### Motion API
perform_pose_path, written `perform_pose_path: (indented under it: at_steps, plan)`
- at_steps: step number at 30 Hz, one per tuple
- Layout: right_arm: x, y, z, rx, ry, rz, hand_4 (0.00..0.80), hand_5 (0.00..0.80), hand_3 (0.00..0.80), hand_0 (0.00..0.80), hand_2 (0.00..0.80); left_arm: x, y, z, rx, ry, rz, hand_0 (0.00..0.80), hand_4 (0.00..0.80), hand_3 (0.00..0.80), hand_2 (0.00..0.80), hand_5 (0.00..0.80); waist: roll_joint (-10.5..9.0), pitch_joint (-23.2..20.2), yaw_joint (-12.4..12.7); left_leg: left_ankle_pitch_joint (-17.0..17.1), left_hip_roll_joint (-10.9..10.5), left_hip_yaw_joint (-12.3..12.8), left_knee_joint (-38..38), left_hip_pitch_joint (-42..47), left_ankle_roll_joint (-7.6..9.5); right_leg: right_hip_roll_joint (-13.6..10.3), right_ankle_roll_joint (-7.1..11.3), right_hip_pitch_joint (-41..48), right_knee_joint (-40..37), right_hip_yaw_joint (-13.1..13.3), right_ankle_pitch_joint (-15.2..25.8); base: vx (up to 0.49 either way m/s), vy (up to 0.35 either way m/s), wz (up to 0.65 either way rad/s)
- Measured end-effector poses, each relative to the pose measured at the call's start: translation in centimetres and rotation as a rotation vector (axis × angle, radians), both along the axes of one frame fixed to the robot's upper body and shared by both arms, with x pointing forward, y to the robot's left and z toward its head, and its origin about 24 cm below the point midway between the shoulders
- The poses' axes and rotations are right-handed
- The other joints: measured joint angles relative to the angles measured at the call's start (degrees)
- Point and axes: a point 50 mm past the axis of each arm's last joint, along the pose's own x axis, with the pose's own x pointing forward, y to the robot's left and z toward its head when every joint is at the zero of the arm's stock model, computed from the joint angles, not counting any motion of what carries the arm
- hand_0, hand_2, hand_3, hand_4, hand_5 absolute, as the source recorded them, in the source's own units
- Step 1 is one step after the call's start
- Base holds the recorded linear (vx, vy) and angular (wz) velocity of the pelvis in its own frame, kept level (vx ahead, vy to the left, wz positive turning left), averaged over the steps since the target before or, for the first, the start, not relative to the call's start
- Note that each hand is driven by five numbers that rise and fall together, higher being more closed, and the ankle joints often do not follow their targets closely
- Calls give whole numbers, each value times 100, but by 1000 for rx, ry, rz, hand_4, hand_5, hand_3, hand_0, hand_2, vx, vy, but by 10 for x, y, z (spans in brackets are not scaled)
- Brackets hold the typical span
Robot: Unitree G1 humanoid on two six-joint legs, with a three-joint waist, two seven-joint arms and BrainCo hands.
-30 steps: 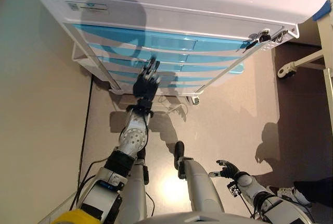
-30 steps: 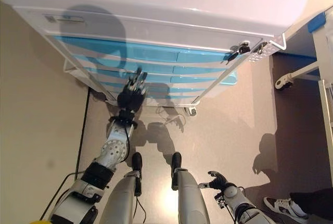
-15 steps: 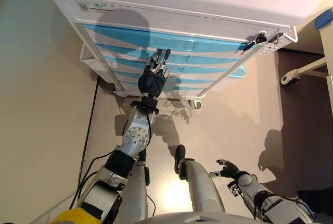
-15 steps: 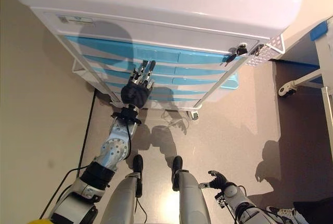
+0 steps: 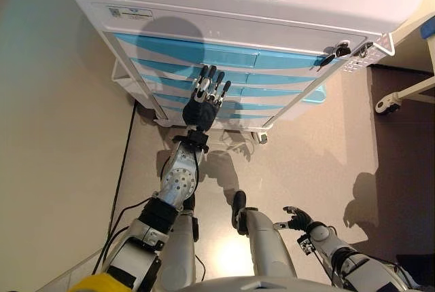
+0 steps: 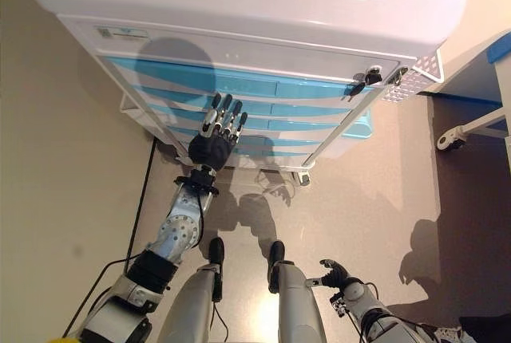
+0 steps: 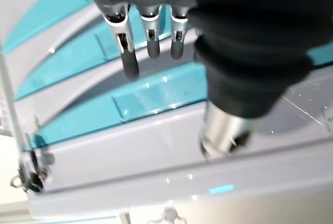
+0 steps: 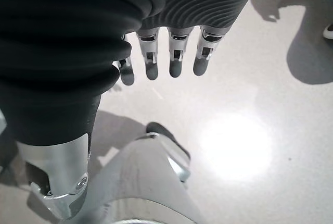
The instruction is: Open the drawer and pick up the medicine
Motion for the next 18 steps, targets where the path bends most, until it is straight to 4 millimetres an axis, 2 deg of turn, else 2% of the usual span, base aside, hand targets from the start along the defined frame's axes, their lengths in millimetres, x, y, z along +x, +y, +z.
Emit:
perform_pose_path:
  at_steps: [8,18]
  plan:
    - [0,-1,0,-13,-5,-11,0,0,0,0,0,-2,3,-35,55,138,6,0,0,0,0,0,40,-25,-13,-17,38,4,49,-109,-26,28,-29,-132,72,3,-28,18,2,-1]
    - [1,0,1,-16,-15,-16,0,0,0,0,0,-1,4,-57,99,234,18,0,0,0,0,0,94,-139,-32,-26,52,3,43,-208,-41,41,-54,-222,66,-2,-33,50,-5,0]
